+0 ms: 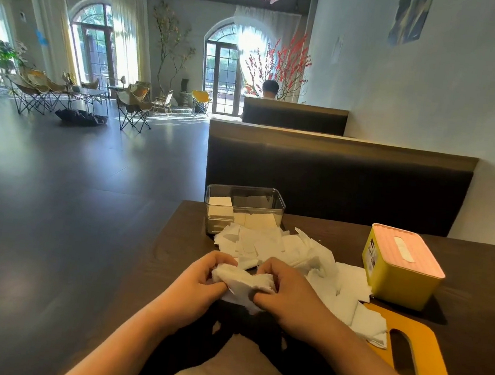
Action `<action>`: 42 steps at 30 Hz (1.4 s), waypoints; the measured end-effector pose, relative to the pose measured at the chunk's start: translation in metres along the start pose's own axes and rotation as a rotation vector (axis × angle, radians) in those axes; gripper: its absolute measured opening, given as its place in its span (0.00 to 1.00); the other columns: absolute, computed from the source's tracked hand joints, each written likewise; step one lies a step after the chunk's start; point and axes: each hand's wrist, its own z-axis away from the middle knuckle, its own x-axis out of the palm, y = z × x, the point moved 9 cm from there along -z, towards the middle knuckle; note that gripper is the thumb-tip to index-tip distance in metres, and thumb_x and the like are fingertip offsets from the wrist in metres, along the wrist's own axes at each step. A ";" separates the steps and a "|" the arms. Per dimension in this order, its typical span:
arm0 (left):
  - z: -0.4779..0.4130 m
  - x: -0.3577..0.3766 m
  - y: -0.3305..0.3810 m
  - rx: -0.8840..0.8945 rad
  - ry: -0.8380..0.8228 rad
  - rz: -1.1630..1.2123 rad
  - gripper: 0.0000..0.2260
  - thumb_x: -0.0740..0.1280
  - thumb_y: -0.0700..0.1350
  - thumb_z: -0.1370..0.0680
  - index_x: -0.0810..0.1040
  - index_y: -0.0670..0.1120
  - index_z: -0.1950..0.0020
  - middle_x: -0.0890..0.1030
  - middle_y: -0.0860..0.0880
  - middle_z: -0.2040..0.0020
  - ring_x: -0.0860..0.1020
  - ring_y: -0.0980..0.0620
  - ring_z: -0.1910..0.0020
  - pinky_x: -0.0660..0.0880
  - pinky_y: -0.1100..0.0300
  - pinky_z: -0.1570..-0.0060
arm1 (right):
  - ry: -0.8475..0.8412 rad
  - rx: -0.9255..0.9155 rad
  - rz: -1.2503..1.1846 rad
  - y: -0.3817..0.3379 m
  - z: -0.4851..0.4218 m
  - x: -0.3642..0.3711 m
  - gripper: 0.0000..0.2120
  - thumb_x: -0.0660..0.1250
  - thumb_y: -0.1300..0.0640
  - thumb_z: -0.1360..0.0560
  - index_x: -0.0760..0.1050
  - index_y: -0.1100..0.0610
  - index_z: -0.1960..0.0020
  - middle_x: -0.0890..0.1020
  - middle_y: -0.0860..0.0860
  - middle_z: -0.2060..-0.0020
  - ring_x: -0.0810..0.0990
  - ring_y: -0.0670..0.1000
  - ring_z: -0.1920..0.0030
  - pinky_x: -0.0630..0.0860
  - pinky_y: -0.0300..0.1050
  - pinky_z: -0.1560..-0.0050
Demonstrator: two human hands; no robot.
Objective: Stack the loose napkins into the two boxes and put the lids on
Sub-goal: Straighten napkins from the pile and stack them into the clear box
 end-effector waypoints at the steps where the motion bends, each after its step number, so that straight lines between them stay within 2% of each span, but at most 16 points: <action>1: -0.001 -0.004 0.004 0.000 -0.002 0.010 0.15 0.68 0.37 0.19 0.78 0.54 0.37 0.83 0.51 0.43 0.84 0.52 0.47 0.83 0.53 0.45 | -0.003 0.002 -0.006 -0.007 -0.005 -0.005 0.09 0.74 0.53 0.23 0.76 0.44 0.46 0.83 0.45 0.53 0.83 0.48 0.51 0.83 0.41 0.50; 4: -0.003 -0.015 0.021 0.029 -0.002 0.027 0.10 0.69 0.39 0.18 0.79 0.49 0.38 0.83 0.50 0.44 0.84 0.52 0.47 0.82 0.55 0.45 | 0.016 0.005 -0.040 -0.025 -0.024 -0.021 0.10 0.75 0.53 0.23 0.77 0.47 0.44 0.83 0.47 0.49 0.83 0.51 0.48 0.86 0.46 0.51; 7: -0.007 -0.029 0.036 0.064 0.040 0.083 0.11 0.69 0.39 0.18 0.78 0.48 0.37 0.83 0.48 0.42 0.84 0.51 0.45 0.83 0.52 0.42 | 0.041 -0.010 -0.076 -0.045 -0.047 -0.035 0.11 0.74 0.56 0.21 0.77 0.50 0.42 0.83 0.48 0.47 0.85 0.50 0.48 0.86 0.44 0.55; 11: -0.024 -0.046 0.048 0.082 0.130 0.135 0.19 0.69 0.39 0.18 0.72 0.57 0.31 0.80 0.50 0.37 0.84 0.53 0.42 0.83 0.53 0.40 | 0.084 -0.033 -0.086 -0.071 -0.088 -0.049 0.13 0.72 0.58 0.20 0.75 0.49 0.38 0.82 0.49 0.46 0.84 0.50 0.48 0.85 0.42 0.56; 15: -0.044 -0.060 0.061 0.128 0.211 0.175 0.22 0.69 0.40 0.17 0.70 0.63 0.31 0.81 0.52 0.38 0.85 0.53 0.44 0.84 0.55 0.47 | 0.148 -0.045 -0.052 -0.086 -0.139 -0.056 0.20 0.74 0.59 0.22 0.72 0.46 0.36 0.78 0.48 0.43 0.81 0.51 0.48 0.83 0.39 0.62; 17: -0.061 -0.068 0.063 0.122 0.243 0.139 0.21 0.69 0.40 0.17 0.71 0.64 0.32 0.80 0.51 0.38 0.86 0.51 0.46 0.85 0.53 0.47 | 0.182 -0.034 -0.070 -0.091 -0.166 -0.059 0.23 0.75 0.60 0.23 0.71 0.46 0.33 0.76 0.49 0.41 0.80 0.51 0.47 0.81 0.39 0.62; 19: -0.078 -0.075 0.065 0.113 0.261 0.095 0.20 0.68 0.41 0.17 0.72 0.63 0.32 0.79 0.52 0.37 0.86 0.53 0.49 0.85 0.58 0.50 | 0.195 -0.026 -0.093 -0.091 -0.192 -0.062 0.24 0.75 0.60 0.23 0.72 0.47 0.32 0.76 0.50 0.40 0.79 0.52 0.44 0.81 0.40 0.58; 21: -0.096 -0.083 0.064 0.110 0.272 0.044 0.17 0.67 0.41 0.17 0.73 0.60 0.32 0.79 0.52 0.36 0.86 0.55 0.49 0.82 0.63 0.52 | 0.180 -0.013 -0.139 -0.087 -0.217 -0.061 0.23 0.75 0.62 0.23 0.72 0.48 0.33 0.77 0.51 0.40 0.79 0.54 0.42 0.83 0.45 0.51; 24: -0.124 -0.094 0.056 0.079 0.266 0.025 0.15 0.66 0.41 0.16 0.73 0.58 0.33 0.80 0.49 0.38 0.85 0.53 0.48 0.84 0.60 0.51 | 0.161 0.032 -0.178 -0.071 -0.256 -0.056 0.20 0.74 0.64 0.23 0.73 0.50 0.35 0.79 0.54 0.42 0.81 0.54 0.43 0.84 0.53 0.43; 27: -0.152 -0.103 0.046 0.025 0.264 -0.048 0.13 0.66 0.43 0.16 0.73 0.57 0.33 0.80 0.51 0.41 0.84 0.53 0.47 0.83 0.60 0.50 | 0.132 0.063 -0.171 -0.057 -0.288 -0.049 0.17 0.73 0.65 0.22 0.74 0.51 0.39 0.80 0.54 0.44 0.82 0.56 0.44 0.85 0.54 0.45; 30: -0.181 -0.108 0.036 -0.003 0.250 -0.174 0.13 0.66 0.45 0.16 0.73 0.57 0.34 0.79 0.57 0.46 0.83 0.56 0.50 0.79 0.66 0.56 | 0.095 0.085 -0.126 -0.039 -0.316 -0.041 0.15 0.73 0.64 0.22 0.76 0.51 0.40 0.80 0.54 0.45 0.83 0.54 0.46 0.85 0.48 0.51; 32: -0.195 -0.109 0.029 -0.025 0.225 -0.264 0.13 0.66 0.46 0.16 0.72 0.58 0.33 0.79 0.58 0.49 0.83 0.55 0.51 0.81 0.66 0.57 | 0.067 0.102 -0.093 -0.027 -0.330 -0.032 0.14 0.73 0.64 0.22 0.76 0.51 0.41 0.81 0.54 0.45 0.83 0.54 0.46 0.85 0.48 0.50; 35: -0.207 -0.112 0.021 -0.018 0.229 -0.496 0.12 0.66 0.52 0.17 0.72 0.59 0.33 0.80 0.55 0.48 0.82 0.52 0.49 0.83 0.60 0.48 | 0.035 0.109 -0.020 -0.014 -0.343 -0.020 0.13 0.73 0.64 0.23 0.78 0.50 0.43 0.81 0.53 0.46 0.83 0.53 0.46 0.85 0.48 0.47; 38: -0.212 -0.118 0.011 -0.034 0.251 -0.772 0.14 0.63 0.61 0.17 0.74 0.63 0.33 0.76 0.55 0.40 0.72 0.53 0.38 0.76 0.47 0.33 | 0.033 0.090 0.062 -0.007 -0.347 -0.012 0.13 0.74 0.64 0.23 0.77 0.50 0.43 0.80 0.51 0.48 0.81 0.51 0.48 0.81 0.40 0.54; 42: -0.211 -0.127 0.005 -0.046 0.269 -0.830 0.16 0.60 0.65 0.17 0.77 0.62 0.33 0.75 0.54 0.38 0.69 0.53 0.36 0.73 0.46 0.31 | 0.066 0.053 0.202 -0.005 -0.349 -0.004 0.15 0.73 0.63 0.23 0.75 0.48 0.42 0.78 0.46 0.49 0.79 0.49 0.50 0.77 0.37 0.54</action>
